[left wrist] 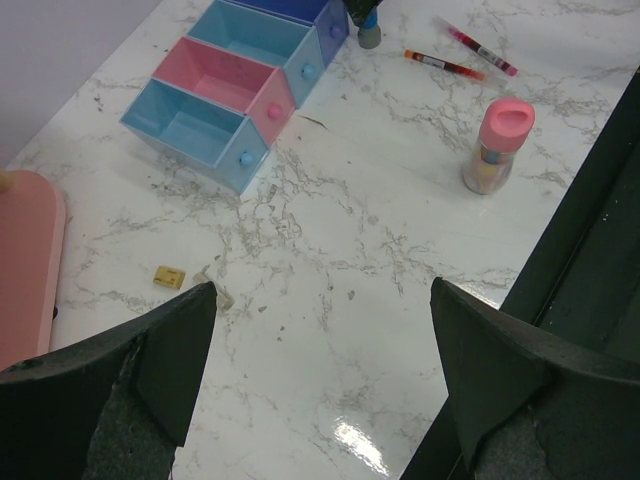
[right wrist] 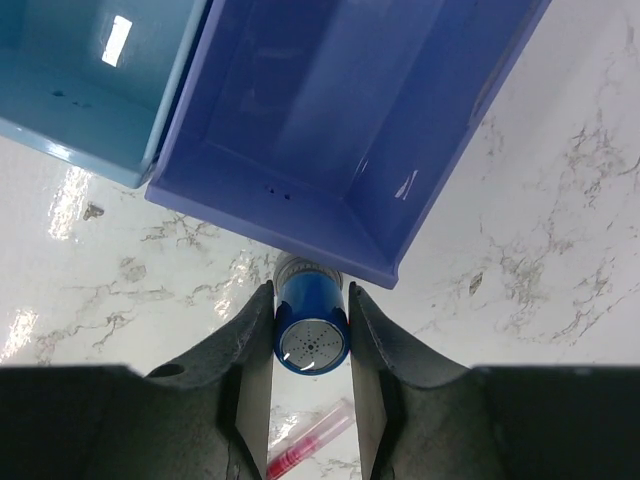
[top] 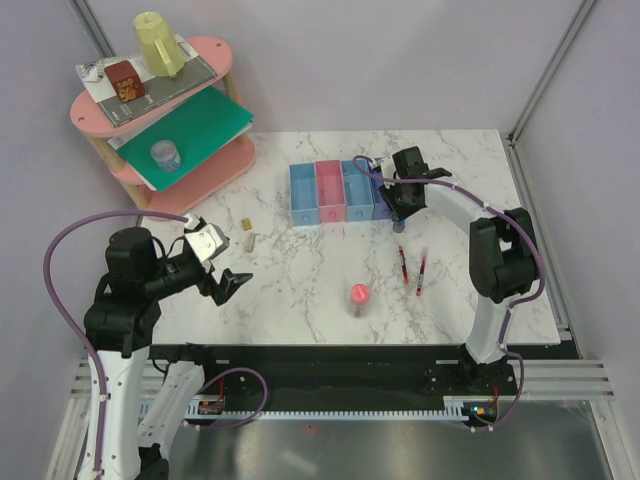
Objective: Sort the stationery into containers
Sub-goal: Pick up the stationery from the center of the board.
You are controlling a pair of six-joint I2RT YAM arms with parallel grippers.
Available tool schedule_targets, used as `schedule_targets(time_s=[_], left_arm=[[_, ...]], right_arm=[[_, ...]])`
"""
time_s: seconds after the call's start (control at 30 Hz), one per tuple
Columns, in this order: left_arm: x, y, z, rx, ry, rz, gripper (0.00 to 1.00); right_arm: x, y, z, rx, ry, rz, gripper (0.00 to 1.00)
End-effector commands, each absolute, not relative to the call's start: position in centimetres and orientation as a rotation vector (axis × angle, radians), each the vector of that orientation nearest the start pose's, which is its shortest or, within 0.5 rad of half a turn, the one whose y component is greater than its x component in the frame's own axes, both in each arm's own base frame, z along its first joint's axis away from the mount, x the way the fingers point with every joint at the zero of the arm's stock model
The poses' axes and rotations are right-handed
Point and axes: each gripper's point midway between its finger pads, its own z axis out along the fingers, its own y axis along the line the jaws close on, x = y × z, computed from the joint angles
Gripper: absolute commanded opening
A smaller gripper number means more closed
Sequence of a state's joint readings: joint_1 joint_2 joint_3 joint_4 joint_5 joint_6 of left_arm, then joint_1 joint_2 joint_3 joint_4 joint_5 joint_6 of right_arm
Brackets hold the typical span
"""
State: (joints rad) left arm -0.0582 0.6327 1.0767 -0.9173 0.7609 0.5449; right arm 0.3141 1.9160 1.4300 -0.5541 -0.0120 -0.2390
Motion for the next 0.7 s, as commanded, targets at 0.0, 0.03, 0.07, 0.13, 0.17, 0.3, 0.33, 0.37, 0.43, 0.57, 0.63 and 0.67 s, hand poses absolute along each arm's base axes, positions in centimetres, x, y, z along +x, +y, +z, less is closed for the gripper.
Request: schedule_targets(time_s=[0.0,0.03,0.07,0.13,0.17,0.3,0.33,0.37,0.43,0.57,0.63,0.67], left_arm=[[17.7,-11.4,30.3,1.019,1.614,-0.409,0.95],[17.7,-11.4,30.4,1.019,1.612,-0.408,0.95],[17.6,-11.4,30.4,1.019,1.611,-0.412,0.95],[17.6,-11.5,30.3,1.022,1.612,-0.416,0.95],[17.6,-11.6,30.5,1.021,1.608,-0.423,0.95],[17.3,-11.7,30.8,1.023,1.592,-0.427,0.95],[17.2,-11.7,30.9,1.023,1.591,-0.428,0.95],[17.2,-11.7,30.9,1.022,1.590,-0.430,0.95],[17.0,-11.8,30.9,1.023,1.587,-0.435,0.95],[16.9,-11.9,31.1,1.021,1.582,-0.438,0.95],[16.9,-11.8,31.1,1.021,1.583,-0.436,0.95],[16.9,-11.8,31.1,1.019,1.584,-0.437,0.95]], right_arm=[[43.4,13.6,8.1,-0.705,2.467,0.074,0.18],[43.2,13.4,8.4,-0.705,2.470,0.071,0.15],[43.1,13.4,8.5,-0.708,2.469,0.075,0.11],[42.5,13.5,9.4,-0.714,2.466,0.084,0.10],[42.4,13.6,9.9,-0.711,2.460,0.093,0.10],[41.7,14.2,12.6,-0.716,2.430,0.153,0.09],[41.3,14.3,13.5,-0.718,2.424,0.160,0.09],[41.3,14.7,14.6,-0.723,2.402,0.178,0.09],[41.0,15.0,16.0,-0.730,2.382,0.196,0.09],[41.7,16.2,19.5,-0.739,2.292,0.237,0.09],[42.4,16.8,19.9,-0.741,2.275,0.243,0.09],[43.2,17.1,20.9,-0.739,2.249,0.245,0.09]])
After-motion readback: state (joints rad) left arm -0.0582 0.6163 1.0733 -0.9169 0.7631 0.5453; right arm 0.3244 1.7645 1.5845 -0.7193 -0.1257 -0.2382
